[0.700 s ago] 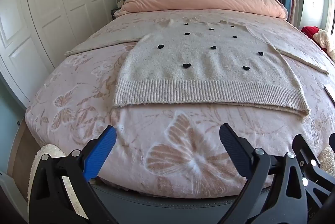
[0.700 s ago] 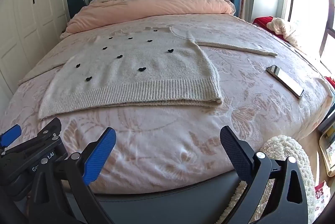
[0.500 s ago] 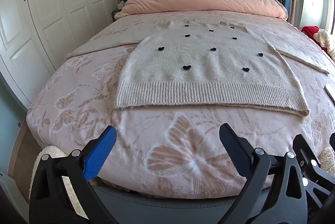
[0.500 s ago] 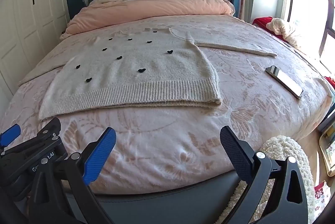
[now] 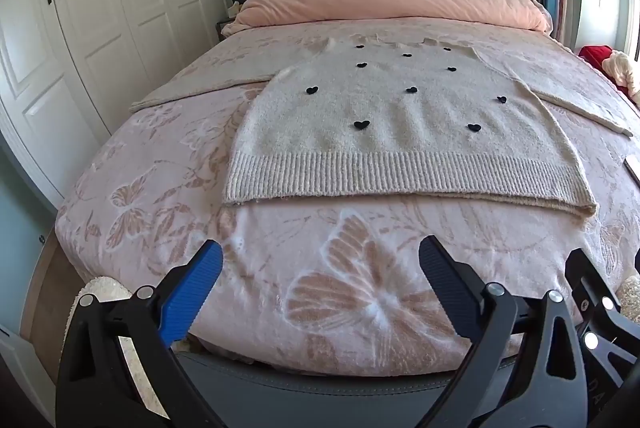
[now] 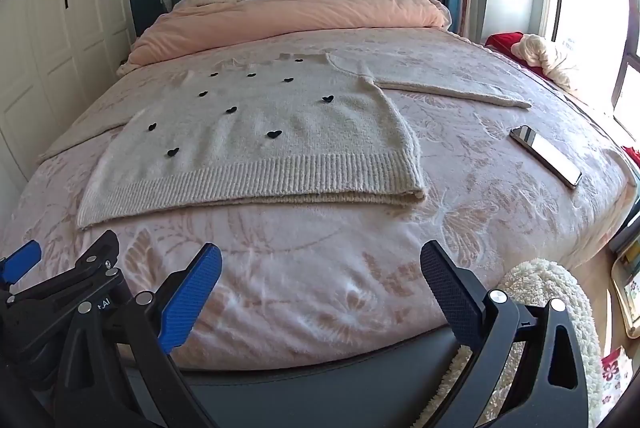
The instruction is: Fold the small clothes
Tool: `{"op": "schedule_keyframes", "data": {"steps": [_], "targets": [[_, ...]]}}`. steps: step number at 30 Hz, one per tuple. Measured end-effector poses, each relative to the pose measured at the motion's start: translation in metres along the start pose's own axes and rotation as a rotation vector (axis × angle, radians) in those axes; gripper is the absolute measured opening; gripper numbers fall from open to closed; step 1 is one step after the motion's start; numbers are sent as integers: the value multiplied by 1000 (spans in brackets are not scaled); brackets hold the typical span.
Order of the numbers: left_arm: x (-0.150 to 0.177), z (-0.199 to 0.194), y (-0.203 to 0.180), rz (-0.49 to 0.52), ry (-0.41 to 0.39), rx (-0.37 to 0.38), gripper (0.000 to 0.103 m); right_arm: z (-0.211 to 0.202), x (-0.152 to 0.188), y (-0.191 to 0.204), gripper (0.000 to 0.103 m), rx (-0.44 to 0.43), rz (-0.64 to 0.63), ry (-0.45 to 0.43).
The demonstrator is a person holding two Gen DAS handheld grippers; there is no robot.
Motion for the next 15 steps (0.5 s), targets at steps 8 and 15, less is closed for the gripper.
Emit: {"op": "schedule_keyframes", "data": {"steps": [8,15], "targets": [[0,0,0,0,0,-1,96,2,2,1,98,-1,-4,2],[0,0,1,3,-2,-2,95,2,2,0,98,-3,-2,3]]}}
Point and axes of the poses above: each gripper's, at about its wrist camera, not at the fingertips, and z roughly the way its jaws point, y to its left, x to its underside, the point moved 9 cm from there along z, roughly the way its jaws point, and after that the axes turned 2 degrees about -y, right-handed, at the moved point
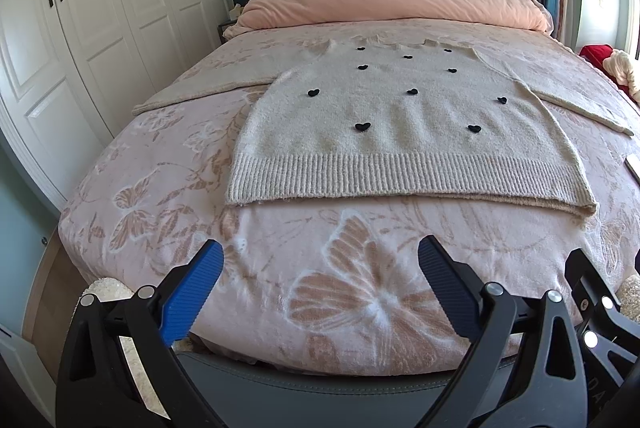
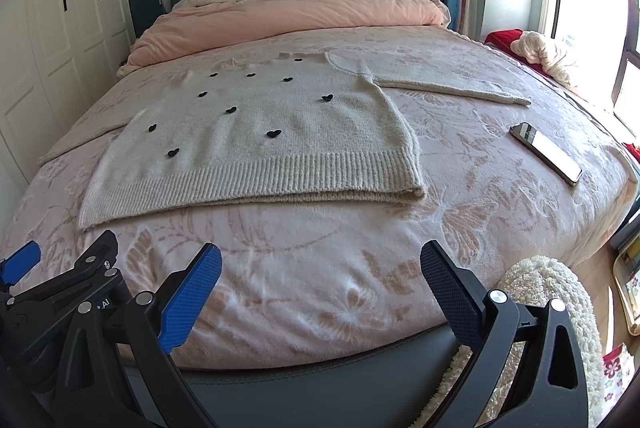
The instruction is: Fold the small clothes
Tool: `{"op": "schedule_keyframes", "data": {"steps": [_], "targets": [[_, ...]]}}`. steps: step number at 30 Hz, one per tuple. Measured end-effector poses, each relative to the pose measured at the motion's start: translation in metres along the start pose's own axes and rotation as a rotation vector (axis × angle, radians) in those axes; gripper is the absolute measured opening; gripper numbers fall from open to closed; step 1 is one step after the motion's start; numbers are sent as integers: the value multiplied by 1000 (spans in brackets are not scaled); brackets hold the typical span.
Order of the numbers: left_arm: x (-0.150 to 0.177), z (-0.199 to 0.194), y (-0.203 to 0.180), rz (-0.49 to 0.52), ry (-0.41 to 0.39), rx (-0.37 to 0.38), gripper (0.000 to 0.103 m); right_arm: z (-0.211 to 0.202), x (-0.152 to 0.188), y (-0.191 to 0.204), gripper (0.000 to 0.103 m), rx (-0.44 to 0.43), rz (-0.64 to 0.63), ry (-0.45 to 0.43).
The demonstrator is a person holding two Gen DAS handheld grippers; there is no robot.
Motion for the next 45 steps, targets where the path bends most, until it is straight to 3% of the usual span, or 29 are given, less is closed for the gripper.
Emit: {"op": "schedule_keyframes", "data": {"steps": [45], "targets": [[5,3,7,3,10,-12,94,2,3,-2,98,-3,5,12]]}}
Point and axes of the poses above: each gripper's, at about its wrist camera, not at the fingertips, and z roughly the way its jaws point, y to its left, x to its underside, the point moved 9 cm from there along z, roughly the way its jaws point, and after that the axes turned 2 degrees about -y, right-handed, at the moved point
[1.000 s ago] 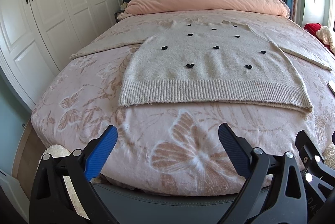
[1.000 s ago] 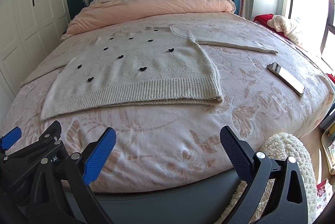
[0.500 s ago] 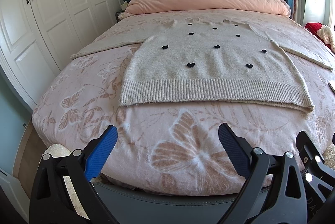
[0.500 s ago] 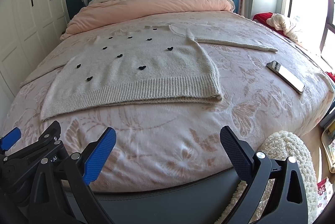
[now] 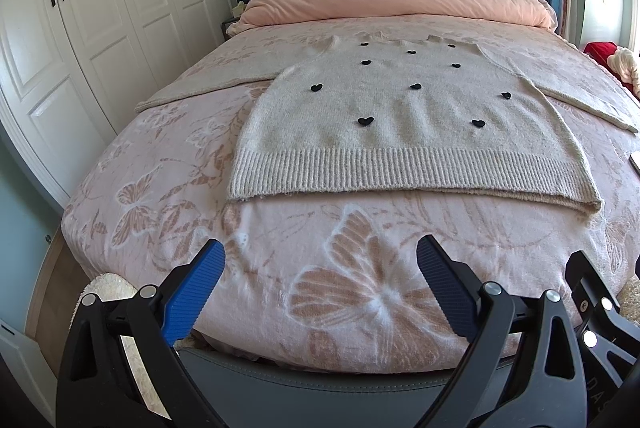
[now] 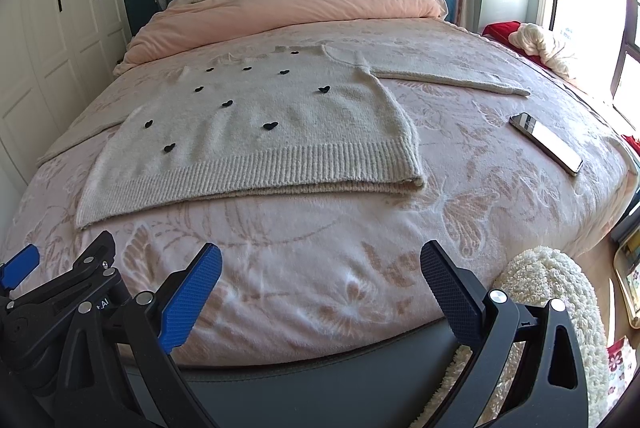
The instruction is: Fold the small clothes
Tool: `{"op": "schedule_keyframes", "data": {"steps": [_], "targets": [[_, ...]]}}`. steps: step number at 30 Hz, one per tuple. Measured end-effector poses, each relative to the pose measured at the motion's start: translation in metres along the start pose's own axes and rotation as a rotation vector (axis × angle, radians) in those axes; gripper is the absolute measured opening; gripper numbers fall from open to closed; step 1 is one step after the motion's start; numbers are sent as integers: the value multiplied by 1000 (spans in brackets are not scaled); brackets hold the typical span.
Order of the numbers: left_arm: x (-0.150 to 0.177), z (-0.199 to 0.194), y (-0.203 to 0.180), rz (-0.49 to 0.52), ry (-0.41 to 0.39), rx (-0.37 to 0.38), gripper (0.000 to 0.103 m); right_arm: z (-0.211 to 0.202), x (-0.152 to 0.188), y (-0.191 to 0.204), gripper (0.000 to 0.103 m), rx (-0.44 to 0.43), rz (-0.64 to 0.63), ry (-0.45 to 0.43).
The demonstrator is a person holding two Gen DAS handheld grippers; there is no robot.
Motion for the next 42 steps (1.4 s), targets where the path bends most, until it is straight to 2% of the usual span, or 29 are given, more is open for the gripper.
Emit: {"op": "schedule_keyframes", "data": {"steps": [8,19,30,33,36,42], "targets": [[4,5,-2,3,10,-10,94,3,13,1,98,2,2,13],[8,7,-5,6,22,-18,94,5,12,2,98,2,3,31],[8,26,-9,35,84,-18,97,29,11,0,98,-40,-11,106],[-2,36,-10,33,108,-15,98,49,-7,-21,98,-48,33,127],[-17,50,-13,33,131,-11,98,76,-45,-60,98,-35,87,127],[-51,82,-29,84,140,-45,98,156,-148,-193,98,78,290,112]]}}
Point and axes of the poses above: each gripper's, at about its wrist camera, not at the fingertips, and z roughly the way its jaws point, y to its left, x to its underside, the point moved 9 cm from there along z, roughly the way its jaws point, and after that the axes turned 2 degrees about -y, right-handed, at the moved point
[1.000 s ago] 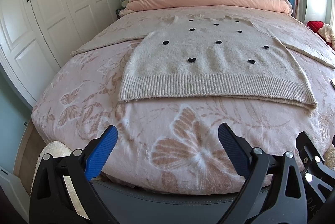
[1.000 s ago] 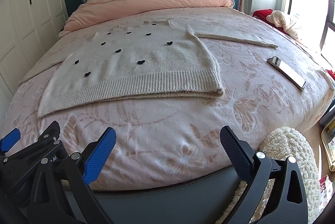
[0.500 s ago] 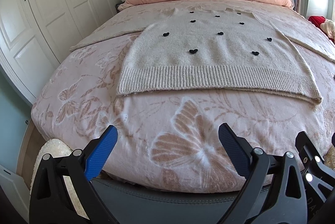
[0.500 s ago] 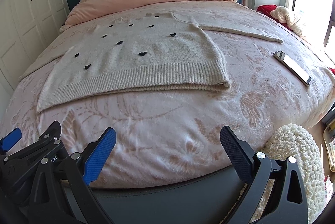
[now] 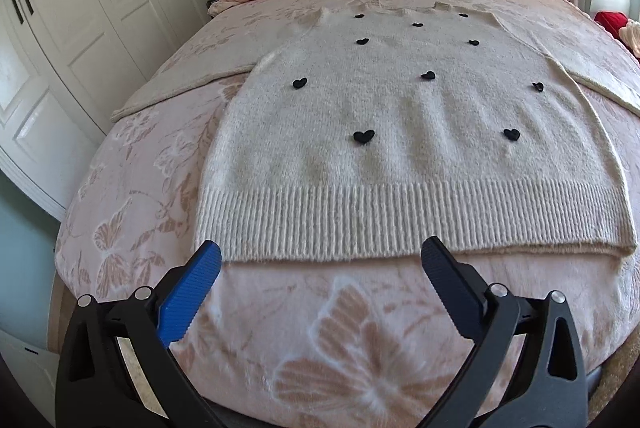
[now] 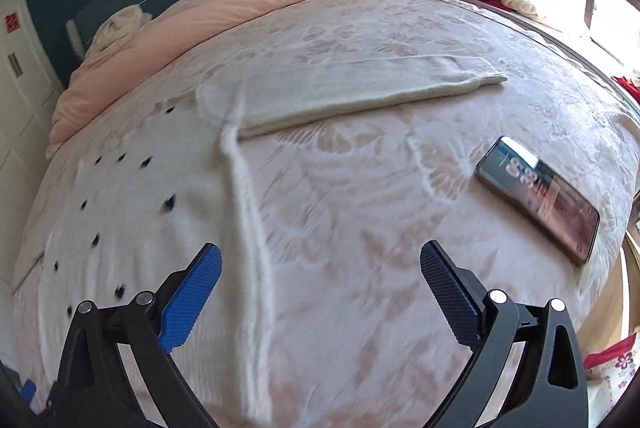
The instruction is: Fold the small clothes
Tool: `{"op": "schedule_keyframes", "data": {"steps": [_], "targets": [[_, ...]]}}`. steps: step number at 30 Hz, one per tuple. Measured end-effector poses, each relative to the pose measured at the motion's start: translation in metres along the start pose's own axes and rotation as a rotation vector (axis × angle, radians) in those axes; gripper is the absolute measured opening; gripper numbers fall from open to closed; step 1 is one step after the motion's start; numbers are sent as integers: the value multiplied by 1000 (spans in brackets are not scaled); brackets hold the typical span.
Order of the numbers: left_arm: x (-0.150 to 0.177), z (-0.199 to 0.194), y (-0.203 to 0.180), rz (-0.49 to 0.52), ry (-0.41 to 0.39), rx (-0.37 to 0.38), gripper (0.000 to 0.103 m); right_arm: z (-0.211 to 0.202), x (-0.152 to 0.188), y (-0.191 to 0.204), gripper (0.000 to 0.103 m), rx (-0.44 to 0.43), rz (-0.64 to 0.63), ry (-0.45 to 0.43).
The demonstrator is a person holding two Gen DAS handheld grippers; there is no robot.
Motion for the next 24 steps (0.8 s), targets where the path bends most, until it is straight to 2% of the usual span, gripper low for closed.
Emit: {"op": "schedule_keyframes", "data": {"steps": [4,7,10,14,16,18,19,20,21,22,23,24], "targets": [[-19,21,-11,19,23,-12,98,57,-77,-64,98,88,122,1],[-30,40,-19,33,52,-22,98,103,-113,-106,98,120,228,33],[-36,56,-29,46,74,-29,98,137,-128,-142,98,142,353,56],[-43,71,-38,46,95,-32,98,173,-128,-169,98,121,523,79],[-45,77,-41,44,107,-24,98,179,-132,-174,98,135,555,49],[-47,82,-44,41,113,-21,98,182,-141,-173,97,156,535,19],[-49,83,-44,40,113,-18,98,184,-146,-170,82,149,523,11],[-49,84,-45,38,113,-17,98,187,-151,-166,61,135,509,8],[-50,85,-45,36,113,-15,98,190,-154,-162,51,126,500,17],[-51,85,-45,33,114,-11,98,191,-156,-159,19,112,499,24],[-51,86,-44,29,116,-5,98,193,-160,-153,11,83,505,32],[-52,86,-43,25,118,1,98,189,-166,-147,10,60,516,17]]}}
Point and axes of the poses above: each gripper's, at about its wrist camera, not at the fingertips, and z roughly the way its jaws point, y to its left, x to its underside, the point moved 9 cm from there along z, roughly the way its jaws point, and after that the axes turned 2 degrees about -y, right-handed, at the moved point
